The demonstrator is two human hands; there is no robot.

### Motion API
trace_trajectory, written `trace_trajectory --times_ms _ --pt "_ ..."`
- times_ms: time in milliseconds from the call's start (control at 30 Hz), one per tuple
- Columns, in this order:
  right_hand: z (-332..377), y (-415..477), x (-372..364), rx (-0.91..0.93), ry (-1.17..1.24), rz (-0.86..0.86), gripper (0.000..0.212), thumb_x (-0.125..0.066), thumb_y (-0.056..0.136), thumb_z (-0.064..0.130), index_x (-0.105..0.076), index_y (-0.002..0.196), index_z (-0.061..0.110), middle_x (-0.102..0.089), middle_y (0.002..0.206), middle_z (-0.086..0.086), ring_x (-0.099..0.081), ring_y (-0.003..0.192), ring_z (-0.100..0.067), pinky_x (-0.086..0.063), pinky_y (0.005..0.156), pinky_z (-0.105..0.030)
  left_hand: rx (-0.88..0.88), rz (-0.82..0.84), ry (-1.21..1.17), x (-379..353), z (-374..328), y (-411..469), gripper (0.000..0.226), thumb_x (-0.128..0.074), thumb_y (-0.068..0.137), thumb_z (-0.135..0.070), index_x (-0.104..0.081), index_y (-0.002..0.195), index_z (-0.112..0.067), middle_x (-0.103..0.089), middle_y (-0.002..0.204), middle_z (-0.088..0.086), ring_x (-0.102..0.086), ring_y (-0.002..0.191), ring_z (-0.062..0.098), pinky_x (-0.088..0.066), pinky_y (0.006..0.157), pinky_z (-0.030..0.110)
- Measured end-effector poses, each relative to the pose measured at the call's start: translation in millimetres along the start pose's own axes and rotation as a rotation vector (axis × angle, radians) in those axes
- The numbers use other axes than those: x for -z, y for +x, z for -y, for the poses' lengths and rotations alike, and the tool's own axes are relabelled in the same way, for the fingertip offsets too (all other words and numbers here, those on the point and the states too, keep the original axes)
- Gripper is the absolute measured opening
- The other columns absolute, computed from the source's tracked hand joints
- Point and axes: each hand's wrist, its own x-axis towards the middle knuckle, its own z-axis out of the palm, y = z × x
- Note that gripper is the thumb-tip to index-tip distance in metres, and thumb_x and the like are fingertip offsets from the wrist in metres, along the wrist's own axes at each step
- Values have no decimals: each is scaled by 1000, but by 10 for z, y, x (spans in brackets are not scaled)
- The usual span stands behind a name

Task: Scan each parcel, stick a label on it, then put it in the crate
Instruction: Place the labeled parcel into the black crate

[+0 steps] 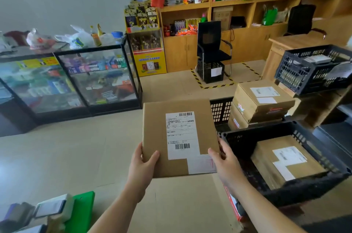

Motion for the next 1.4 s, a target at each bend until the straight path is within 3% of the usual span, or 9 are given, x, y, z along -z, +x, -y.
trace_trajectory --times_ms 267,400,533,667,767,867,1100,1233,1400 --pt "2 1068 -52 -33 33 -31 41 -62 102 25 -46 130 51 -60 124 27 -56 116 4 -45 98 -26 29 13 25 -324 -221 1073 58 -72 92 -28 -44 142 -37 -69 119 -7 -70 103 15 -58 92 43" --pt "-204 1572 199 -118 84 -139 48 -66 99 19 -46 139 37 -64 127 15 -64 106 6 -50 88 -18 24 83 91 -834 -397 1615 62 -73 91 -23 -43 143 -35 -65 118 -10 -67 102 15 -57 87 39" --pt "-402 1831 586 -227 159 -294 50 -69 97 18 -44 137 34 -63 124 14 -63 111 -7 -50 91 -26 -10 231 219 -1490 -460 2076 60 -76 88 -25 -44 136 -43 -64 125 -8 -65 106 14 -56 91 41" --pt "-658 1793 1017 -342 199 -475 50 -69 97 23 -42 135 40 -63 125 15 -63 114 -10 -50 105 -42 -8 461 310 -2264 -438 2353 59 -74 89 -25 -43 134 -46 -64 120 -14 -63 107 6 -53 80 25" --pt "-797 1662 1286 -408 265 -680 52 -70 96 14 -44 134 38 -64 120 17 -63 109 -2 -48 100 -34 -9 671 381 -2885 -417 2474 55 -75 89 -21 -45 126 -48 -63 120 -13 -62 108 6 -53 78 24" --pt "-918 1536 1471 -466 298 -907 47 -70 95 10 -48 128 34 -63 115 20 -57 101 8 -43 87 -19 -29 866 463 -3508 -379 2587 50 -78 84 -25 -52 117 -52 -64 122 -9 -61 109 9 -56 88 35" --pt "-1192 1593 1784 -593 448 -1243 44 -66 98 23 -50 137 34 -68 118 12 -65 107 -11 -54 86 -32 -70 1280 635 -4831 -304 2690 50 -75 89 -24 -46 128 -35 -65 116 -9 -65 99 10 -54 83 32" --pt "-1451 1745 2050 -648 454 -1276 45 -64 98 25 -53 141 37 -68 124 16 -63 115 -12 -53 100 -37 -50 1346 715 -5483 -122 2717 51 -73 89 -29 -43 130 -25 -62 117 -2 -62 98 13 -52 81 34" --pt "-1783 1978 2476 -697 467 -1321 44 -61 100 20 -52 143 26 -68 124 8 -67 107 -12 -55 82 -26 9 1372 788 -6088 207 2682 57 -68 91 -27 -41 141 -21 -61 112 -5 -61 96 13 -49 74 31"
